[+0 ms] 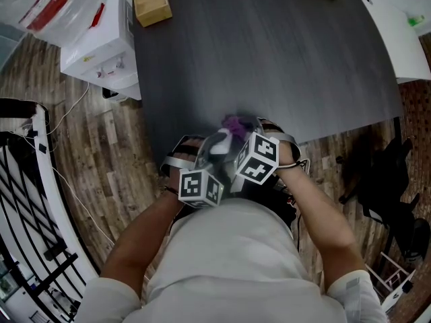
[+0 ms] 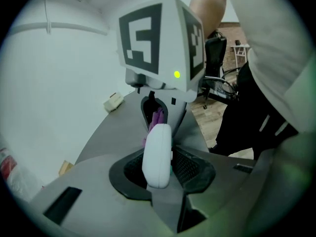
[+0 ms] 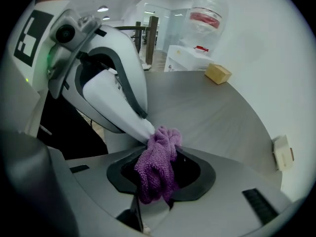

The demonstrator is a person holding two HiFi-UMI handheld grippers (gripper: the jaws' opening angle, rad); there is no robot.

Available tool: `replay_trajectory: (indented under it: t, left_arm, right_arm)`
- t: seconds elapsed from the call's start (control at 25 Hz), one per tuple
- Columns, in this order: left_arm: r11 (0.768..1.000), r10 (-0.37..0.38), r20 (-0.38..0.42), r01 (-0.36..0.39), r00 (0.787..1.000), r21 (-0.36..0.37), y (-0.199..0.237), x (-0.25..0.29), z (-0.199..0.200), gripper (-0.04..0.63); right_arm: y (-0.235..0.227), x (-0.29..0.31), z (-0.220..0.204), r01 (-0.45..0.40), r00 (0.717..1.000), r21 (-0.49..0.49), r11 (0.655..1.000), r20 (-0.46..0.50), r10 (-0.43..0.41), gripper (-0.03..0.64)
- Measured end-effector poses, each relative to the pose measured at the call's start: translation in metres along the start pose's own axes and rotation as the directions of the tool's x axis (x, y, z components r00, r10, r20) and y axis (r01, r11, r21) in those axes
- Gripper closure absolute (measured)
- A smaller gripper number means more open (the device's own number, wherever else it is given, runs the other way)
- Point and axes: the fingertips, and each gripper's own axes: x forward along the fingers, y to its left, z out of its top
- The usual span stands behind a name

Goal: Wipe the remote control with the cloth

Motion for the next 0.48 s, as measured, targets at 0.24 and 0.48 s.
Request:
replay_trajectory:
  t: [0.24, 0.48]
  left_arm:
    - [0.999, 0.009, -0.004, -0.009, 1.000, -0.033, 0.003, 0.003, 0.000, 0.485]
    - [0.996, 0.017, -0.071, -0.023, 0.997, -0.090, 0.003, 0.007, -0.013, 0.485]
  right_arm:
    - [0.005, -0.027, 0.014, -0.038, 0.998, 0.044, 0.998, 0.050, 0.036, 0.488]
    - [0.016, -0.052, 0.030, -0.071, 0.991, 0.075, 0.995, 0.115, 0.062, 0.488]
